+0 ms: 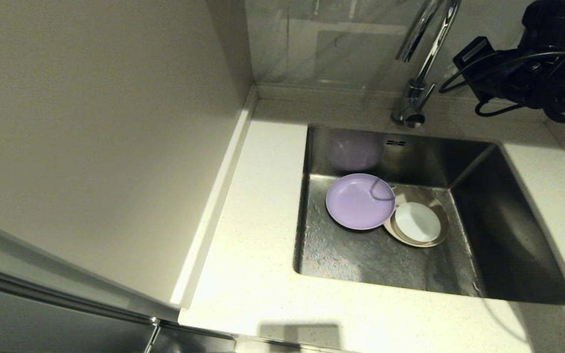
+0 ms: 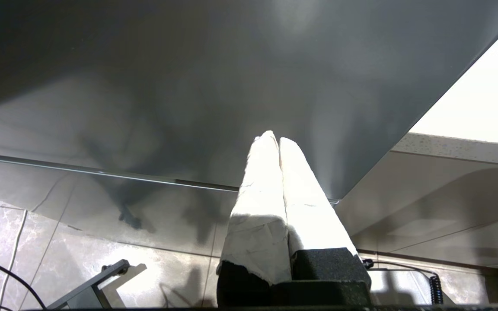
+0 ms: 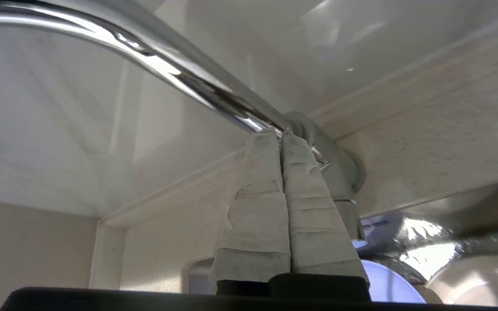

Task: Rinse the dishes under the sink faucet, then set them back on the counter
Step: Turn on the faucet

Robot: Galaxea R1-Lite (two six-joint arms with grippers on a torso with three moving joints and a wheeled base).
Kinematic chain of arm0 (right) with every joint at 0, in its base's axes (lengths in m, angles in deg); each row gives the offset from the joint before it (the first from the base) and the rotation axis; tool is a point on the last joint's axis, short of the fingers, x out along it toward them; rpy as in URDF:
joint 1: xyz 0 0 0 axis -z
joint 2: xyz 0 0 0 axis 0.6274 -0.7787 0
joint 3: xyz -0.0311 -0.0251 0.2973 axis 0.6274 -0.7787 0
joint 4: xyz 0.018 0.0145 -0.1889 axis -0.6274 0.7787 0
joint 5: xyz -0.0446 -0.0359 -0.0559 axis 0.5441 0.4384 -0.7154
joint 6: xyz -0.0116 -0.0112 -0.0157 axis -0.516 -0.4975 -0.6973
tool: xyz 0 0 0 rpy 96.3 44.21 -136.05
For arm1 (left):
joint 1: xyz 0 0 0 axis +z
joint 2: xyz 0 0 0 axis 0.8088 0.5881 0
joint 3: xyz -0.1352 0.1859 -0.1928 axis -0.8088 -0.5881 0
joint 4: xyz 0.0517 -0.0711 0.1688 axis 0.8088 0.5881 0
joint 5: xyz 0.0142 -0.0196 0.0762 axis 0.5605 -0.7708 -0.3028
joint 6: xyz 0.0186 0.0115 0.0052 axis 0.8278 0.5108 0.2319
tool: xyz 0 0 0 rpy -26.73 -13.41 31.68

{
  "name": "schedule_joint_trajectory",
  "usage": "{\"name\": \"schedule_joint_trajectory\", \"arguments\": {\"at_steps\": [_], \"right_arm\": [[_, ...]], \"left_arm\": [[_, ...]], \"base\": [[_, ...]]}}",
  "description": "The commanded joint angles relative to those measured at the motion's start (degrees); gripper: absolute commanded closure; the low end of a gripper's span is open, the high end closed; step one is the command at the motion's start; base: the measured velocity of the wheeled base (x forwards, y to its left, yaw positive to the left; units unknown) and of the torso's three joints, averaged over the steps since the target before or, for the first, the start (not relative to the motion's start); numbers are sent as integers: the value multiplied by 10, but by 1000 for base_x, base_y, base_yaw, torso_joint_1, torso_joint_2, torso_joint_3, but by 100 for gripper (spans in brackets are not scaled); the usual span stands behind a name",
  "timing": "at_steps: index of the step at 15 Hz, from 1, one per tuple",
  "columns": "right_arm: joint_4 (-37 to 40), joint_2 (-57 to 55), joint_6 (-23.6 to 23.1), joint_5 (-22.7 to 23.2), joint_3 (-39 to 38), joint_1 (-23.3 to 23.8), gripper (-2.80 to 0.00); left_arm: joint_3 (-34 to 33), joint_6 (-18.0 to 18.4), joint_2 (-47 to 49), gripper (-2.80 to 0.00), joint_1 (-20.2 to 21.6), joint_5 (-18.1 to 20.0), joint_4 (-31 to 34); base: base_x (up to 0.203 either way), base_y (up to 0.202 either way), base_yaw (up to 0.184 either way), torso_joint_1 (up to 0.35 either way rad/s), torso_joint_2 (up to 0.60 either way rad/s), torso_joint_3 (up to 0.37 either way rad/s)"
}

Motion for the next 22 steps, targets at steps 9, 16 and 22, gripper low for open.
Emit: {"name": "schedule_joint_trajectory", "arguments": {"at_steps": [9, 16, 22], "right_arm": [[-8, -30, -30, 61, 0, -1, 0], [-17, -43, -44, 84, 0, 0, 0], [40, -42, -89, 99, -1, 18, 0]], "left_arm": [[0, 0, -2, 0, 0, 0, 0], [0, 0, -2, 0, 0, 0, 0], [0, 0, -2, 0, 0, 0, 0]], "base": [[0, 0, 0, 0, 0, 0], [0, 0, 0, 0, 0, 0], [0, 0, 0, 0, 0, 0]]}}
